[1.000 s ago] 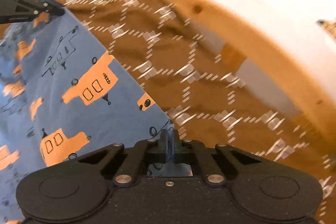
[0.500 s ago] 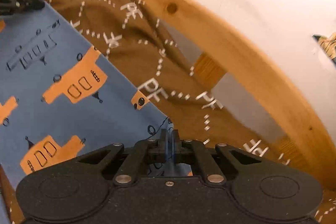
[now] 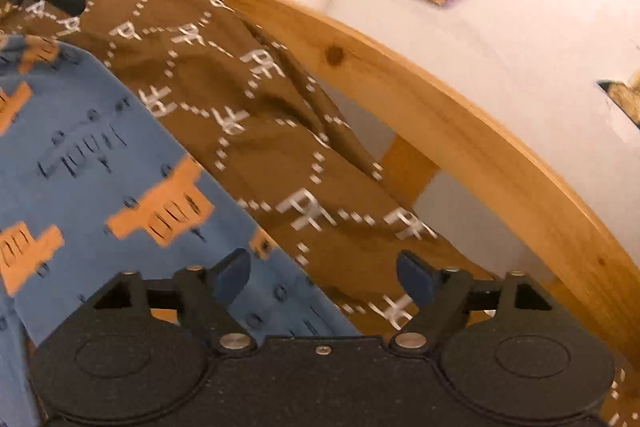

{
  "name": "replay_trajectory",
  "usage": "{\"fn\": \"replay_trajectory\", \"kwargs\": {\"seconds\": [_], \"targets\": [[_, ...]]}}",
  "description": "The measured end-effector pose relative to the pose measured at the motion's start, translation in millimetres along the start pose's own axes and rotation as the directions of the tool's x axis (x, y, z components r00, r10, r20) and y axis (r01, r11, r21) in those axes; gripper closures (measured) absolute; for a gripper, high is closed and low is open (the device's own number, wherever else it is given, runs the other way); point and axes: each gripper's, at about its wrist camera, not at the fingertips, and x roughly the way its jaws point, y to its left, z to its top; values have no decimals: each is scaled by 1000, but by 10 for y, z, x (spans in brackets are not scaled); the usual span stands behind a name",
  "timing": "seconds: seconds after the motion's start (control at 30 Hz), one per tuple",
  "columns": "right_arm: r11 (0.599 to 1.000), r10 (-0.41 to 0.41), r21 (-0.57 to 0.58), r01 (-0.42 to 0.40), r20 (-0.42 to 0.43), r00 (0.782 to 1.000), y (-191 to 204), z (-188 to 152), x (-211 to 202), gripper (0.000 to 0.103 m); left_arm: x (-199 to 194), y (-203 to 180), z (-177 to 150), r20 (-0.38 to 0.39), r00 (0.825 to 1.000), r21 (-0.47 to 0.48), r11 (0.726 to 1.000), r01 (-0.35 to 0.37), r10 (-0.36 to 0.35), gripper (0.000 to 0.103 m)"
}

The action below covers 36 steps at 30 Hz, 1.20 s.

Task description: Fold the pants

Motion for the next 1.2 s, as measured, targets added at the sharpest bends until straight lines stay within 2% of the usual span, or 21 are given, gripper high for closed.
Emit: {"fn": "replay_trajectory", "kwargs": {"seconds": [0.17, 0.23, 0.3, 0.37, 0.4, 0.47, 0.53, 0.6, 0.63, 0.7, 0.77, 0.83, 0.9, 1.0, 1.1, 1.2], "targets": [[996, 49, -72, -48, 18, 999, 229, 110, 106, 10, -14, 144, -89, -38, 998, 10, 999, 50, -49, 18], [991, 57, -124, -53, 26, 998, 340, 153, 170, 10, -39, 144, -156, -63, 995, 18, 997, 79, -77, 18], [987, 63, -149, -57, 34, 997, 403, 185, 202, 10, -47, 67, -210, -86, 993, 74, 993, 90, -84, 18], [986, 74, -152, -67, 41, 996, 445, 245, 240, 10, -18, -37, -253, -117, 992, 147, 987, 63, -46, 20], [986, 80, -150, -72, 45, 996, 459, 279, 262, 10, 24, -102, -273, -140, 990, 191, 981, 24, 3, 25], [987, 86, -142, -78, 47, 995, 469, 331, 312, 12, 145, -213, -313, -186, 976, 274, 960, -63, 117, 37], [988, 96, -124, -93, 26, 995, 473, 372, 388, 23, 203, -258, -310, -198, 969, 278, 957, -88, 147, 45], [985, 133, -110, -135, -32, 991, 481, 414, 506, 38, 193, -275, -290, -200, 973, 256, 965, -61, 114, 75], [982, 157, -102, -161, -49, 986, 481, 424, 541, 40, 181, -289, -279, -207, 974, 257, 966, -33, 89, 79], [978, 178, -104, -183, -58, 982, 476, 444, 552, 44, 157, -334, -296, -198, 976, 295, 955, -26, 88, 88], [970, 211, -110, -218, -70, 975, 455, 449, 540, 51, 149, -389, -328, -186, 977, 341, 939, -35, 104, 91], [963, 236, -113, -244, -83, 968, 447, 434, 537, 62, 142, -408, -347, -180, 977, 341, 939, -44, 111, 93], [960, 256, -92, -265, -99, 961, 454, 426, 564, 85, 146, -420, -348, -179, 977, 338, 940, -52, 118, 95], [963, 246, -87, -257, -113, 963, 531, 402, 595, 102, 140, -454, -330, -175, 975, 347, 935, -70, 138, 98], [970, 204, -113, -214, -92, 975, 629, 393, 527, 103, 109, -503, -311, -155, 974, 355, 930, -99, 163, 100], [983, 144, -113, -146, -29, 989, 651, 389, 348, 103, 68, -503, -278, -126, 974, 353, 926, -132, 187, 100]]}}
